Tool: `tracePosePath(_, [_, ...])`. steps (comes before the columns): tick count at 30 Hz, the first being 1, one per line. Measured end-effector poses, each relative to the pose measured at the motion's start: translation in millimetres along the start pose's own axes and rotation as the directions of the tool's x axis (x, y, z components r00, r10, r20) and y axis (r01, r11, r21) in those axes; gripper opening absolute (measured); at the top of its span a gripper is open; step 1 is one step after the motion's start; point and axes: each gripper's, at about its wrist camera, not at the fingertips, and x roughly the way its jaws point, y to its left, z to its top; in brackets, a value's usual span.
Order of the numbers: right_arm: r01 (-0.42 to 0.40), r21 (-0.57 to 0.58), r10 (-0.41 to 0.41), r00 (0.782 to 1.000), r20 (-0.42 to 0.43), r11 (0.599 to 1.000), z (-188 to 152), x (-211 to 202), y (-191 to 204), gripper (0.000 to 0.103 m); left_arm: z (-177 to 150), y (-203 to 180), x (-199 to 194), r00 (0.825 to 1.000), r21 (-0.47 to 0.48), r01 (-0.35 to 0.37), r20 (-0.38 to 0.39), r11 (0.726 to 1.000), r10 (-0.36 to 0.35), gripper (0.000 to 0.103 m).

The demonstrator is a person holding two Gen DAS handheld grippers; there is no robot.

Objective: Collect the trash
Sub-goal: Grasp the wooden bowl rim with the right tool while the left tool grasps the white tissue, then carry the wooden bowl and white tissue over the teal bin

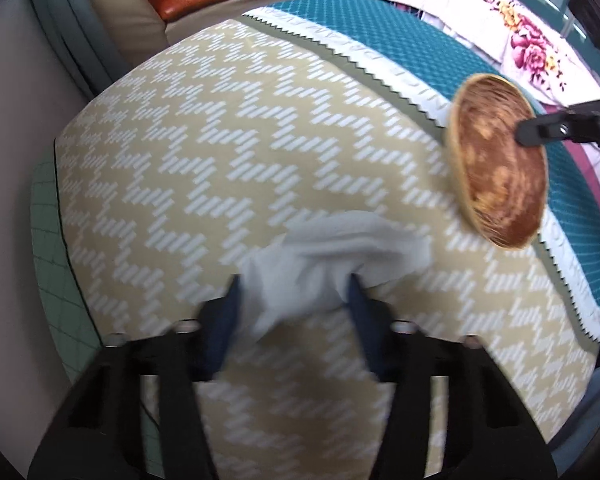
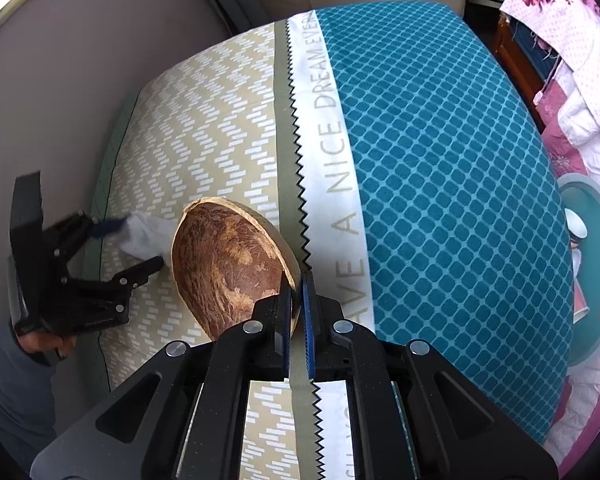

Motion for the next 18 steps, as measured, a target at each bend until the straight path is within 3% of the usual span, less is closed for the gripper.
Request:
tracePosePath(1, [-0.003, -0.005, 0.003, 1.0, 0.005, 1.0, 0.3, -3.9, -1.8, 0.005, -1.7, -5.2, -1.1, 1.0, -0.011, -0.008, 0.005, 1.0, 0.008, 0.028])
tracePosePath(6, [-0.018, -0.001, 0.018, 1.0, 0.025, 1.0, 0.3, -18.6, -7.6, 0.005, -9.1, -33.7, -6.8, 1.0, -0.09, 0.02, 0.017, 0.996, -0.018, 0.015])
tracePosePath(12, [-0.052, 0.043, 0.049, 0.996, 0.08, 0.998, -7.3, -46.3, -33.3, 0.005, -8.2, -61.5, -25.2, 0.999, -0.212, 0.027, 0.042, 0.977, -0.019, 0.014])
tracePosePath(18, [-0.084, 0.116, 0.066, 0.986, 0.153, 0.99, -23.0, -85.0, -70.7, 0.005, 14.3, -99.5, -53.5, 0.995, -0.196, 0.017, 0.097, 0.98, 0.002, 0.014])
